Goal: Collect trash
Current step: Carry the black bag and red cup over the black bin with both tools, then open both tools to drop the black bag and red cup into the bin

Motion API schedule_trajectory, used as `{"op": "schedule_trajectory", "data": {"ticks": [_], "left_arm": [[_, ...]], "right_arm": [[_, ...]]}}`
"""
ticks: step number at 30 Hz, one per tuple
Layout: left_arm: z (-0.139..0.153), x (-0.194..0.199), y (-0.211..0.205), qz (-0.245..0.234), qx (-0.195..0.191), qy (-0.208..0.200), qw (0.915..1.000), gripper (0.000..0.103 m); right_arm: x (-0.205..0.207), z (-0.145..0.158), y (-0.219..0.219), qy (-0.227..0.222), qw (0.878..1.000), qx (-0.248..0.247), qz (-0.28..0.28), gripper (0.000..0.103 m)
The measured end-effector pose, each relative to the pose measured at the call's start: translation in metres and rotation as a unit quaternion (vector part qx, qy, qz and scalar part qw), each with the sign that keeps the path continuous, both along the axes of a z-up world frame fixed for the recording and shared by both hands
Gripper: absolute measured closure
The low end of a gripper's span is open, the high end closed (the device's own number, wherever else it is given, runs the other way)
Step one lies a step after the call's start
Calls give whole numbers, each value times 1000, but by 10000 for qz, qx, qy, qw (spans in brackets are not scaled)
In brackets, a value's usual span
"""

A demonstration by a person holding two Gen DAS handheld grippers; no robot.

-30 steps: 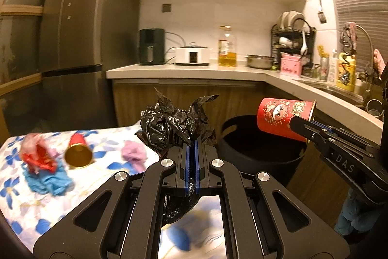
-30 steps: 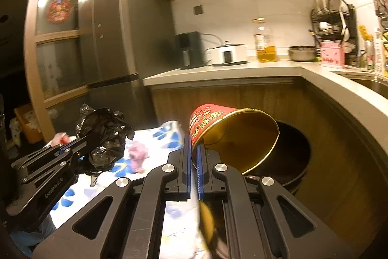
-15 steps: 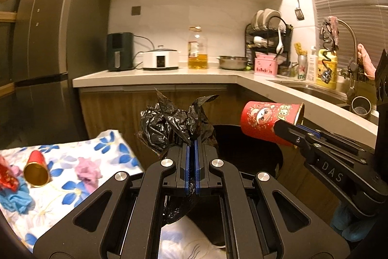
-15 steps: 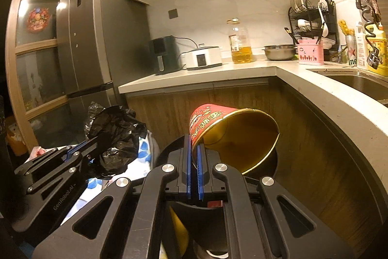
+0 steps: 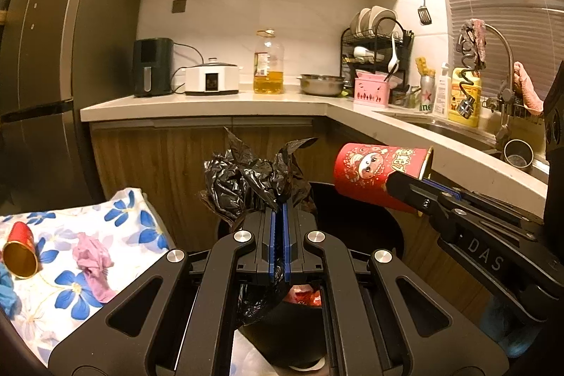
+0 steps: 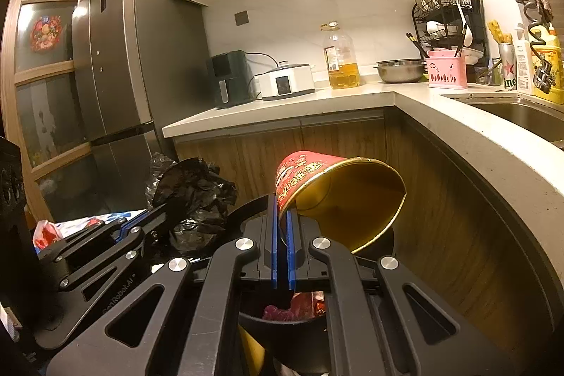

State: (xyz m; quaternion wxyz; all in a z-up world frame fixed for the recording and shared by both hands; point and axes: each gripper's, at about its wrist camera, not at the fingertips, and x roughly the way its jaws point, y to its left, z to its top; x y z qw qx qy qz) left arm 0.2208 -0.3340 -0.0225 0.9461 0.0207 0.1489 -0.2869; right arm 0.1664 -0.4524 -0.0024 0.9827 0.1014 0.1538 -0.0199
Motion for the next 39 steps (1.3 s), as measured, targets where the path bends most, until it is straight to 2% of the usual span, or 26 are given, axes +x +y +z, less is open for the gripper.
{"op": "schedule_trajectory", "data": {"ticks": [22,28,30,33,36,39], "left_arm": [[-21,26,-12,-248,1,331,9991,100],[-25,29,-13,-262,-6,375,9990,100],[-26,30,-13,-273,5,404,9988,100],[-29,32,-14,-305,31,456,9985,100],[-33,32,-17,-342,127,491,9981,92],[-37,32,-18,-329,201,492,9980,70]], "right_arm": [[24,-11,-9,275,9993,215,124,97],[27,-12,-11,322,9992,231,101,86],[27,-12,-11,318,9992,230,69,77],[25,-14,-14,321,9991,265,7,76],[22,-15,-16,317,9990,302,-85,70],[18,-16,-19,294,9988,351,-170,65]]}}
